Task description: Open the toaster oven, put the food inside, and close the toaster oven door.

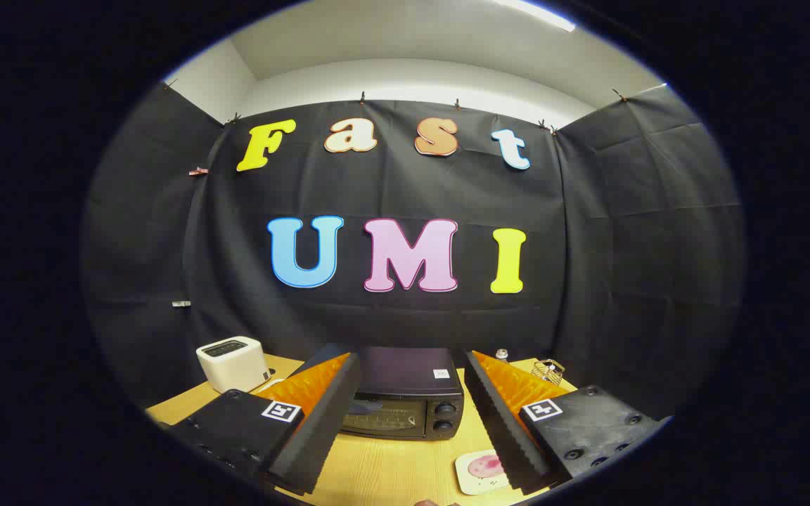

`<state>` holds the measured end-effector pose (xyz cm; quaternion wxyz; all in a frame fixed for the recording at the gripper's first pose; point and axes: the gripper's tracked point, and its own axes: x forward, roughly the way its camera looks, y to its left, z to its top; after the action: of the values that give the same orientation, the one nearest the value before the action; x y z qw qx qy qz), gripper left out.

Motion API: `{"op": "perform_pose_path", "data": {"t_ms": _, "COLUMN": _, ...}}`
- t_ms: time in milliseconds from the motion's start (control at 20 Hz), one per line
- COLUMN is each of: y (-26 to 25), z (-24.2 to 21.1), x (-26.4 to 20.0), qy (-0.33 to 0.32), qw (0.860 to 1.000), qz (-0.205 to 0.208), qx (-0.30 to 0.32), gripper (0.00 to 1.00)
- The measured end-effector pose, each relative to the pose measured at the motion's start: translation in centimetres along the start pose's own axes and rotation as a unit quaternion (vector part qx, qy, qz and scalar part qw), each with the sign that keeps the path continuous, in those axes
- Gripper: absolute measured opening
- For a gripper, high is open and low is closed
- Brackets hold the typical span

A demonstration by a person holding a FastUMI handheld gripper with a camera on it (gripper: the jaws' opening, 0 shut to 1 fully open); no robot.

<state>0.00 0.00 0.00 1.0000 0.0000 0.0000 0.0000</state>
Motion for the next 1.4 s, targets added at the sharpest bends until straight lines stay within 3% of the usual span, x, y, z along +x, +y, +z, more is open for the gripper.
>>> {"op": "perform_pose_path", "data": {"t_ms": 600, "y": 2.9, "z": -1.7, "x": 0.8, "qy": 0.024, "qw": 0.999, "qz": 0.032, "qx": -0.015, "gripper": 0.98}}
{"op": "perform_pose_path", "data": {"t_ms": 1400, "y": 4.8, "z": -4.7, "x": 3.9, "qy": 0.047, "qw": 0.998, "qz": 0.033, "qx": -0.026, "gripper": 0.98}}
